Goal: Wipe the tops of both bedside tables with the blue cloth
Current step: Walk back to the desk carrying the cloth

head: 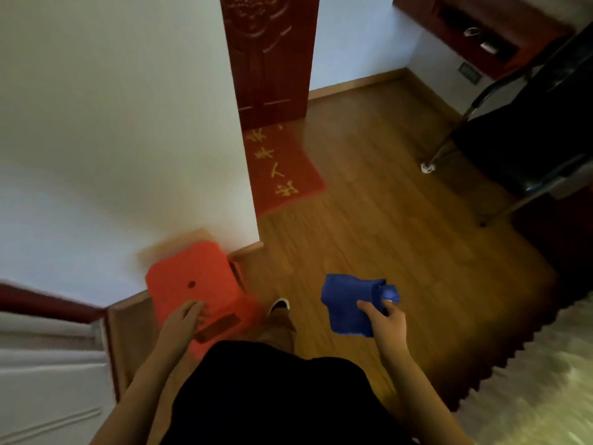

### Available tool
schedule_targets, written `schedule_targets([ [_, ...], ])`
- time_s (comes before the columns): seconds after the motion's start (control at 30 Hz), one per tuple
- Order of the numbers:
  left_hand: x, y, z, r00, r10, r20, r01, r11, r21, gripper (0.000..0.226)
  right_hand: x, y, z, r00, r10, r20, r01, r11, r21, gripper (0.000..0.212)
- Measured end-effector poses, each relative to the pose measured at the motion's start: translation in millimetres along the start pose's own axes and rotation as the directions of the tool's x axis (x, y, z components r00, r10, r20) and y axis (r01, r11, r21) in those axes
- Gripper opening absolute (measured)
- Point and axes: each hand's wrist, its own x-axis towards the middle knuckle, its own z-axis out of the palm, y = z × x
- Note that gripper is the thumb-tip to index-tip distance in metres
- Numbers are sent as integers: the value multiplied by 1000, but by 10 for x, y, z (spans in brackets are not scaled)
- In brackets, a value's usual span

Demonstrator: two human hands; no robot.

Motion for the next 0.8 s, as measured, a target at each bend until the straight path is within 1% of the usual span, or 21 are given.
schedule_targets([
  [0.03,263,235,60,1000,14,15,-14,1000,6,22,162,-117,36,1000,7,-30,-7,1000,17,5],
  [0.1,696,748,187,996,61,68,-64,997,45,20,460,-348,64,995,31,-99,-28,999,37,6],
  [0.17,1038,1288,346,981,120,152,-133,988,80,17,728,-561,46,983,66,-172,-57,997,58,5],
  [0.23,1368,1824,551,963,140,232,-168,980,106,16,984,-778,5,970,86,-227,-67,994,90,5],
  [0.4,2163,2787,1161,888,148,436,-250,950,186,23,1568,-1200,-164,916,145,-375,-77,979,190,6],
  [0.47,2410,3131,1428,843,175,509,-331,914,235,18,1863,-1333,-247,892,177,-415,-82,968,236,8],
  [0.6,2971,3718,2017,839,115,531,-296,916,269,20,2659,-1582,-422,867,215,-450,-87,953,290,7],
  [0.7,3336,4153,2406,855,102,508,-282,914,291,22,3343,-1928,-569,873,233,-428,-100,945,310,11],
  [0.8,3642,4605,2690,869,72,490,-255,913,319,22,3969,-2364,-686,886,225,-406,-102,948,302,7],
])
